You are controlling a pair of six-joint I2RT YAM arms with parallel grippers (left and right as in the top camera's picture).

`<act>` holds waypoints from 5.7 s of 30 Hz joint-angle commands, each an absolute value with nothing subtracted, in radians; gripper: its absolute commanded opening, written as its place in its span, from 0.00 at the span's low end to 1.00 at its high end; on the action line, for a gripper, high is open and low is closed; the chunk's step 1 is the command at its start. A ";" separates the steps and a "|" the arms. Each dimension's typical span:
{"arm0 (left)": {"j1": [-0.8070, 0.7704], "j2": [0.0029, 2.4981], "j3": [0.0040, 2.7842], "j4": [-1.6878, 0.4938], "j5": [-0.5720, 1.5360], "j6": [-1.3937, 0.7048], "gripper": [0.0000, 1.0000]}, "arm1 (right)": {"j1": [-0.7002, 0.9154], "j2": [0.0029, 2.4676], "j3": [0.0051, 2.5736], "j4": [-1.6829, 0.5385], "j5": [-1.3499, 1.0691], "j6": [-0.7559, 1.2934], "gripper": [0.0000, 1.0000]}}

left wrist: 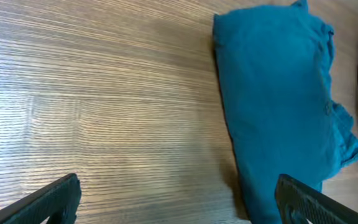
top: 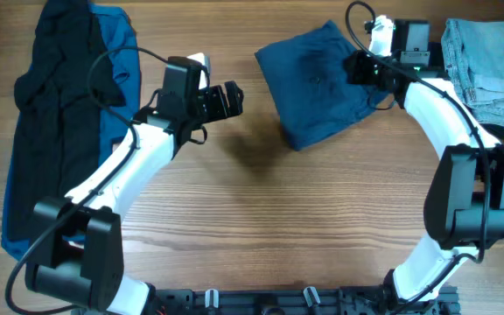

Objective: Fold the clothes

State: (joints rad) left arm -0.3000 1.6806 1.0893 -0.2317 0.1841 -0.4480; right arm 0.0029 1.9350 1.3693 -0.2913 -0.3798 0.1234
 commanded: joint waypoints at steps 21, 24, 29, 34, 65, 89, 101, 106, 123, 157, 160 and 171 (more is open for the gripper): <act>-0.244 1.663 1.094 -0.252 0.280 -0.451 1.00 | 0.108 2.170 1.386 -0.110 -0.403 0.212 0.04; -0.276 1.689 1.094 -0.246 0.279 -0.452 1.00 | 0.080 2.176 1.387 -0.102 -0.398 0.209 0.04; -0.305 1.699 1.094 -0.225 0.280 -0.452 1.00 | 0.046 2.115 1.391 -0.108 -0.555 0.210 0.04; -0.334 1.705 1.094 -0.197 0.280 -0.452 1.00 | 0.042 1.959 1.391 -0.154 -0.553 0.209 0.17; -0.094 1.571 1.094 -0.158 0.355 -0.452 1.00 | 0.054 1.776 1.277 -0.670 -0.332 0.492 0.04; -0.074 1.571 1.094 -0.274 0.321 -0.448 1.00 | 0.097 1.907 0.936 -0.078 -0.073 0.654 0.04; -0.074 1.571 1.094 -0.279 0.321 -0.448 1.00 | -0.078 1.909 0.936 0.165 0.088 0.572 0.04; -0.074 1.571 1.094 -0.278 0.320 -0.448 1.00 | -0.091 1.898 0.993 0.193 -0.210 0.522 0.04; -0.074 1.571 1.094 -0.279 0.306 -0.448 1.00 | 0.029 1.753 1.047 0.051 -0.545 0.450 0.05; -0.074 1.571 1.094 -0.304 0.306 -0.449 1.00 | 0.124 1.901 1.047 0.354 0.246 0.027 0.77; -0.074 1.571 1.094 -0.305 0.306 -0.448 1.00 | 0.124 1.879 1.047 0.339 -0.054 0.222 0.78; -0.075 1.571 1.094 -0.308 0.305 -0.448 1.00 | 0.126 2.073 1.048 0.564 -0.114 0.424 0.69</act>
